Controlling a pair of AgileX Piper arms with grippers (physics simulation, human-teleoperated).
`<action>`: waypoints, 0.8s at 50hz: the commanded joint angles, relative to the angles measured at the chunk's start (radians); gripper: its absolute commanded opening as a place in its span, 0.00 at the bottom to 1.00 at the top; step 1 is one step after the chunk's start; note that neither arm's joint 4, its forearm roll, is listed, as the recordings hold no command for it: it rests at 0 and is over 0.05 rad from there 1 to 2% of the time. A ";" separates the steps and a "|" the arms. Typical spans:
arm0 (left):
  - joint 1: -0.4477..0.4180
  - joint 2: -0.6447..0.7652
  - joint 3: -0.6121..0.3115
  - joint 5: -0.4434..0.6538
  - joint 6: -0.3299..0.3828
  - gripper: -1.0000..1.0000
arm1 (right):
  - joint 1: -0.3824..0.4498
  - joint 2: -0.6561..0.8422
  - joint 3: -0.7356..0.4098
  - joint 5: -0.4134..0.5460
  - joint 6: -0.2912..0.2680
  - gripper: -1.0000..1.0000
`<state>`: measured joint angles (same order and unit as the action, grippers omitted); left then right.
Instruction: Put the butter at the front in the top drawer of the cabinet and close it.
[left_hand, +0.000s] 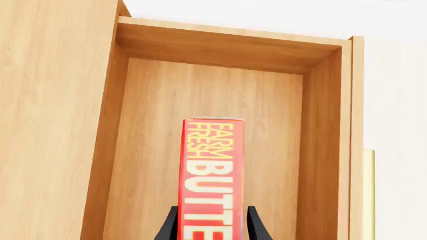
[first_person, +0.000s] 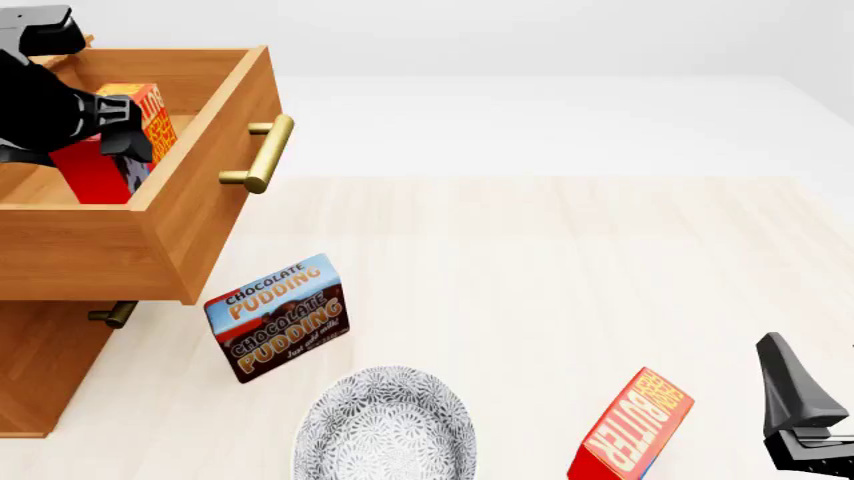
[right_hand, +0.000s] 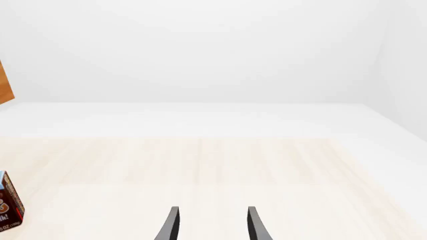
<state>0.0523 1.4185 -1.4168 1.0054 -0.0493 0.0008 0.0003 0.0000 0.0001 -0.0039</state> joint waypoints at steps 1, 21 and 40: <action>-0.001 -0.013 -0.037 0.034 0.018 1.00 | 0.000 0.001 0.000 0.000 0.001 1.00; 0.001 -0.076 -0.138 0.147 0.096 1.00 | 0.000 0.001 0.000 0.000 0.001 1.00; -0.037 -0.156 -0.187 0.213 0.158 1.00 | 0.000 0.001 0.000 0.000 0.001 1.00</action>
<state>0.0348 1.3008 -1.5836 1.1902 0.0765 0.0008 0.0003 0.0000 0.0001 -0.0039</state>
